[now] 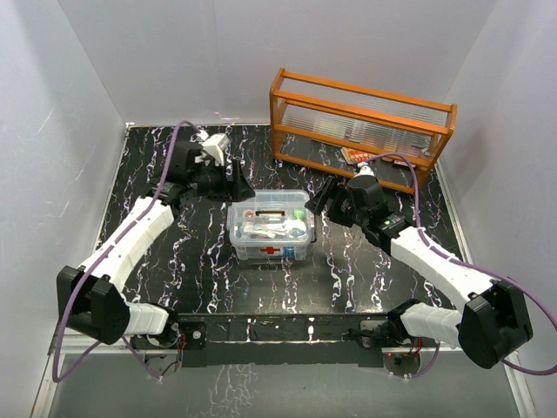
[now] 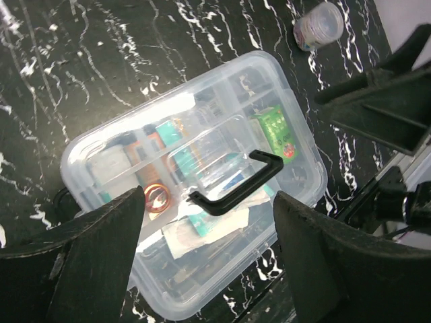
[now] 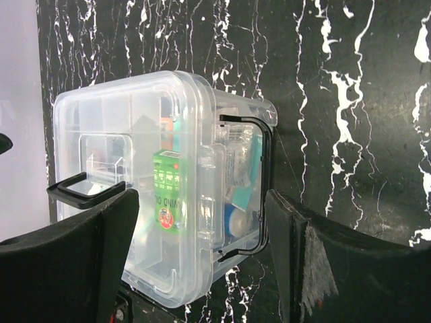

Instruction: Organize the medicine kit

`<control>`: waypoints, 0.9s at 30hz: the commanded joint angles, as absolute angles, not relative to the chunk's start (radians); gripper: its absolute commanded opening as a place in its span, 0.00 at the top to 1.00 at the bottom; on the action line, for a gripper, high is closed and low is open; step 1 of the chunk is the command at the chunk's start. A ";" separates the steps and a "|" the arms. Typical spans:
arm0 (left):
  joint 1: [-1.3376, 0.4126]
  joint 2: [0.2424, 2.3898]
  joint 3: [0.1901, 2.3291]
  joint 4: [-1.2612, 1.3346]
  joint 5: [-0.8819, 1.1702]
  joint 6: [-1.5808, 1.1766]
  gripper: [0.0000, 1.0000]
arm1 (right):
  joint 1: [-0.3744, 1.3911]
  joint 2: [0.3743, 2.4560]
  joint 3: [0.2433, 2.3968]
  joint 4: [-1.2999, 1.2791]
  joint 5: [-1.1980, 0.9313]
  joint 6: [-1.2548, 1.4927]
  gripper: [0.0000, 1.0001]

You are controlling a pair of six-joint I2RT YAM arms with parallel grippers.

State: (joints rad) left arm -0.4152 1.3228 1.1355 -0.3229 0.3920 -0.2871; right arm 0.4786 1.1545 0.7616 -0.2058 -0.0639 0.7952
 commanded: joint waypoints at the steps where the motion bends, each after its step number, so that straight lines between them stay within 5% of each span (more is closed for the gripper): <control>1: -0.481 1.305 1.145 -0.276 0.359 -0.156 0.24 | 0.456 1.142 0.748 -0.130 -0.109 0.842 0.26; 5: -0.525 1.326 1.127 -0.275 0.373 -0.097 0.31 | 0.449 1.138 0.737 -0.130 -0.120 0.846 0.26; 10: -0.539 1.363 1.120 -0.310 0.416 -0.116 0.54 | 0.445 1.137 0.728 -0.133 -0.127 0.841 0.27; 19: -0.544 1.352 1.066 -0.269 0.472 -0.084 0.30 | 0.443 1.159 0.734 -0.143 -0.143 0.833 0.27; 27: -0.545 1.418 1.091 -0.263 0.265 -0.109 0.42 | 0.441 1.156 0.727 -0.158 -0.127 0.829 0.28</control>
